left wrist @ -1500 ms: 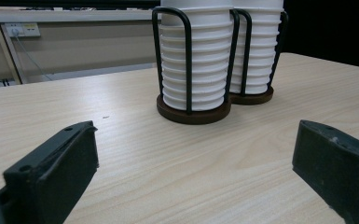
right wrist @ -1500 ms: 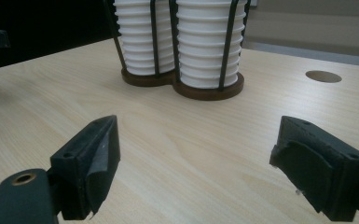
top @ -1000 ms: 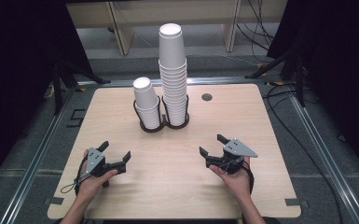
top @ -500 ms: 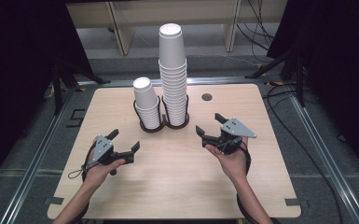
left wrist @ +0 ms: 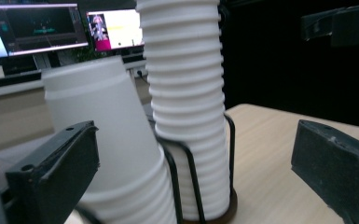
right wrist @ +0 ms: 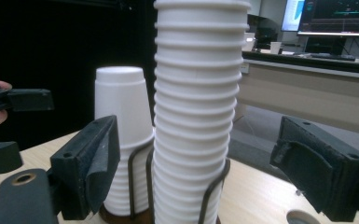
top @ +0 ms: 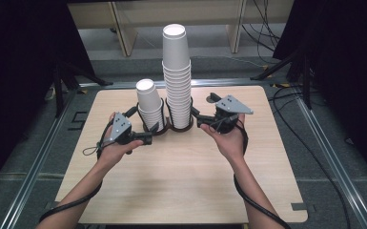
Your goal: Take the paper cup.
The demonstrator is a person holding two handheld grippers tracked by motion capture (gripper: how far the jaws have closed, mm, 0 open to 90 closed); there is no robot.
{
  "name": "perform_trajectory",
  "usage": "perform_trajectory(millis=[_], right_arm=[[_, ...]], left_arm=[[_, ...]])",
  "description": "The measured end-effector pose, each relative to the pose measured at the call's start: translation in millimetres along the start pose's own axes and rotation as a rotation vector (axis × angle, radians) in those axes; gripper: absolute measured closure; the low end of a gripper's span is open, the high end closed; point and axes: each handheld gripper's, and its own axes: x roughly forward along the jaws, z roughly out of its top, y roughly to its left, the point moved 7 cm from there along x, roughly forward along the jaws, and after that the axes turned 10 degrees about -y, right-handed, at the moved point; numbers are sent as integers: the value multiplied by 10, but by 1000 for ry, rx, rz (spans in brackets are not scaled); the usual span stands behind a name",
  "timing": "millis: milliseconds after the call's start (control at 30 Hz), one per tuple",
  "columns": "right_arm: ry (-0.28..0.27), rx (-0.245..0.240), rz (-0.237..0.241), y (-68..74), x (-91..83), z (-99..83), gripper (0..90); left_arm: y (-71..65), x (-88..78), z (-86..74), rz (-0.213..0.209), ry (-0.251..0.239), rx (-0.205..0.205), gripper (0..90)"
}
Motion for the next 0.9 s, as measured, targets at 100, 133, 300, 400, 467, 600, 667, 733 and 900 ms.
perform_trajectory(millis=[100, 133, 300, 400, 467, 600, 667, 733, 900], right_arm=[[-10, -12, -5, -20, 110, 126, 149], [-18, -6, -9, -33, 197, 218, 149], [-31, -3, -21, -43, 352, 377, 149], [-50, -16, -11, -35, 434, 464, 148], [-45, -6, -11, -31, 484, 514, 148], [-62, -28, -14, -55, 575, 633, 148], [-75, -28, -8, -57, 643, 711, 148], [-80, -15, 0, -56, 732, 814, 148], [-77, -11, 11, -78, 862, 929, 147]], left_arm=[[11, 138, 119, -15, -6, 9, 5], [14, 194, 163, -22, -9, 10, 1], [2, 439, 293, -38, -22, 19, 0], [-3, 503, 329, -39, -26, 21, 0], [-3, 571, 356, -37, -27, 21, 0], [23, 734, 417, -32, -29, 8, 0], [40, 807, 442, -28, -32, -1, 0], [78, 908, 485, -21, -29, -5, 0], [106, 1050, 512, -20, -17, -12, 0]])
